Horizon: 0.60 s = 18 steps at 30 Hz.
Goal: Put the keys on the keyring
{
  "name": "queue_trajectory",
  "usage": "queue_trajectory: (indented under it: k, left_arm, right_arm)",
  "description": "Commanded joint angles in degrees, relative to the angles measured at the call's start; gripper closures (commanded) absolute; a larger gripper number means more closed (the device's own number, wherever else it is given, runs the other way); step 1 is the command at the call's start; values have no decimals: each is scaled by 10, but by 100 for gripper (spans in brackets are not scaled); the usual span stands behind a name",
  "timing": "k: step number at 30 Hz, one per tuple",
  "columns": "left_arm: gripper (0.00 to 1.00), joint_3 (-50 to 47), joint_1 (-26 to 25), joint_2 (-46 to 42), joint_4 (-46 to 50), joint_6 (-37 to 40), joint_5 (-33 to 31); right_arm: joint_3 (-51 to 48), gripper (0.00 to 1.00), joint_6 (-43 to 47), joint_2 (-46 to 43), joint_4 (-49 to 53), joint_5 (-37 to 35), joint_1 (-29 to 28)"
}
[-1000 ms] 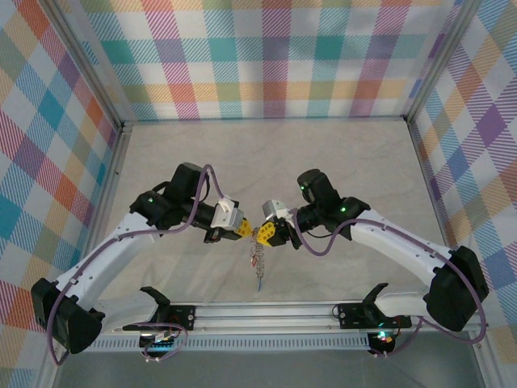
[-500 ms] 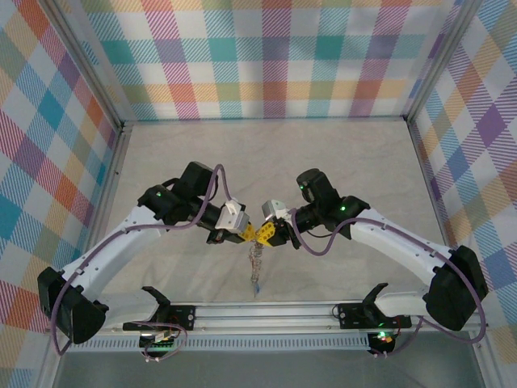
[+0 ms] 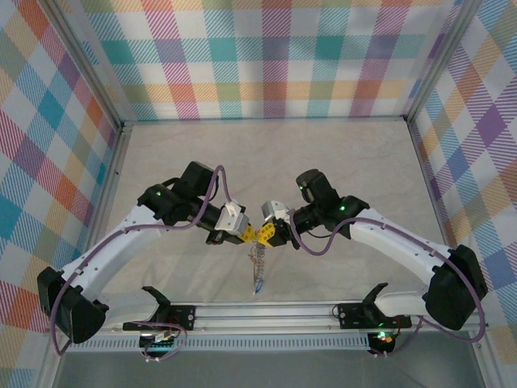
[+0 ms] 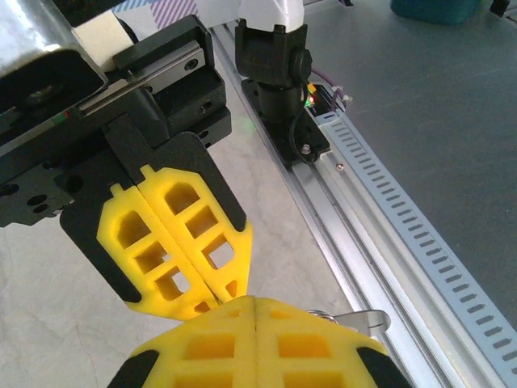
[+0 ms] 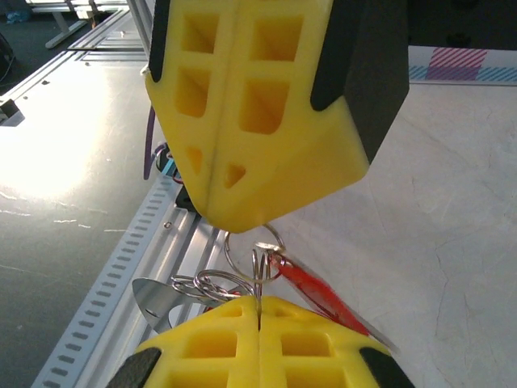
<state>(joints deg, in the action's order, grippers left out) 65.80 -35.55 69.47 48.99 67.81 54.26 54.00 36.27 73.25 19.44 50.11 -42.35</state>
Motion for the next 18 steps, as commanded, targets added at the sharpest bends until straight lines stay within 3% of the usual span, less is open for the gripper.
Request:
queue_trajectory:
  k: [1,10,13,14,16,18]
  left_arm:
    - [100,10,-10,-4,22,24,-1]
    - [100,2,-17,-7,18,16,-13]
    - [100,-15,-17,-23,-29,-49,-59]
    - [97,-26,-15,-32,-50,-75,-79]
    - [78,-51,-5,-48,-104,-158,-121]
    - [68,-67,4,-55,-147,-254,-175]
  right_arm:
    - [19,100,20,-11,6,12,2]
    - [19,100,23,-12,5,16,2]
    - [14,100,27,-17,4,-6,2]
    - [13,100,31,-20,8,-15,2]
    - [11,100,43,-32,24,-31,5]
    - [11,100,53,-44,45,-39,13]
